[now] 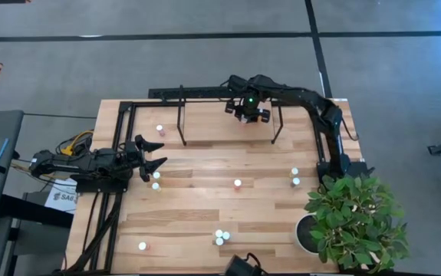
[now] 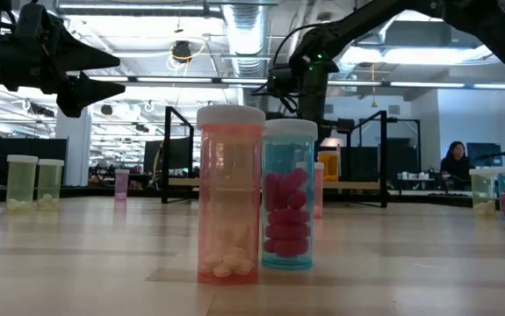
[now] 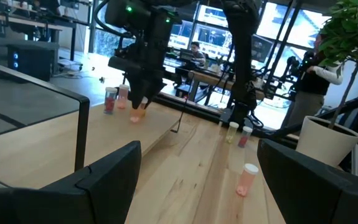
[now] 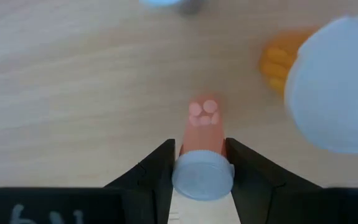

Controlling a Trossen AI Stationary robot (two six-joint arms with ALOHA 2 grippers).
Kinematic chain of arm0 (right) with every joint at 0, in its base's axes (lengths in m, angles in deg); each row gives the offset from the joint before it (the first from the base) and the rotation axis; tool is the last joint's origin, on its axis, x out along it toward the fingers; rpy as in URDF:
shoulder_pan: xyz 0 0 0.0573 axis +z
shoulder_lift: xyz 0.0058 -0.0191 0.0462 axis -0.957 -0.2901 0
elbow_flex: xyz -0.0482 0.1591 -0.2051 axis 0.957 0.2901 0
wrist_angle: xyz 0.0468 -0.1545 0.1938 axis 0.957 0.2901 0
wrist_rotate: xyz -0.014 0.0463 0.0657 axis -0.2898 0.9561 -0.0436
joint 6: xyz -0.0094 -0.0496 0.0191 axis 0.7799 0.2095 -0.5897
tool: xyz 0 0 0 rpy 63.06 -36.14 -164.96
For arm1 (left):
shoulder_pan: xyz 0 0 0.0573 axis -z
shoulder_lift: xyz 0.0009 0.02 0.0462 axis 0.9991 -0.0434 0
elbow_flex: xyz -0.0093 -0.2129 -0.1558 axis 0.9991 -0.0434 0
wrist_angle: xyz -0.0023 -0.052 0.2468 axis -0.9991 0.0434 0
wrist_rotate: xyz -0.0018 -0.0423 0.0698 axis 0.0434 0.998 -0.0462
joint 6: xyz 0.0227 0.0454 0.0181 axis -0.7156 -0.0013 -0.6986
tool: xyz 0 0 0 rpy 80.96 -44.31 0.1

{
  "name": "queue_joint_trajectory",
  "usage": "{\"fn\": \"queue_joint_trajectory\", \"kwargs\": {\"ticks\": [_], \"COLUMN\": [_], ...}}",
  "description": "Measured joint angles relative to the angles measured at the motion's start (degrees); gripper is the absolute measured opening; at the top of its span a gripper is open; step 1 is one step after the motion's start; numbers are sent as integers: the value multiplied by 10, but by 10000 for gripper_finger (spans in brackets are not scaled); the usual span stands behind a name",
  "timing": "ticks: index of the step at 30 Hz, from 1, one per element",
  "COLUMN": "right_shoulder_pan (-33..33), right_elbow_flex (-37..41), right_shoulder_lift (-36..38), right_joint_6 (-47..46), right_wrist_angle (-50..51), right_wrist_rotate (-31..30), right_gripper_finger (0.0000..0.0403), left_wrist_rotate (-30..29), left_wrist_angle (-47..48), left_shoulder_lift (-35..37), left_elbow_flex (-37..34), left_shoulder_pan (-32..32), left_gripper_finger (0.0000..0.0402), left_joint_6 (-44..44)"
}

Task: Pick and place medicine bottles onto shelf by color
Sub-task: Put the pink pill bottle on the shelf

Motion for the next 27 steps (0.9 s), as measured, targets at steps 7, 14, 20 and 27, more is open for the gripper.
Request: {"fn": "queue_joint_trajectory", "kwargs": {"ticks": [7,14,20,27], "right_shoulder_pan": [-4,-5,-7,-11], "right_elbow_flex": [0,0,0,27], "right_shoulder_lift": [0,0,0,0], "right_joint_6": [12,24,29,27], "right_wrist_angle": [-7,-11,-11,-32], "right_wrist_rotate": [0,0,-1,17], "right_gripper_finger": [159,159,159,159], "left_wrist_rotate": [0,0,0,-1], "left_wrist_angle": [0,0,0,0], "left_shoulder_lift": [0,0,0,0], "left_elbow_flex": [0,0,0,0], "left_shoulder_pan": [0,0,0,0], "left_gripper_finger": [311,311,311,311], "left_joint_6": [0,0,0,0]}}
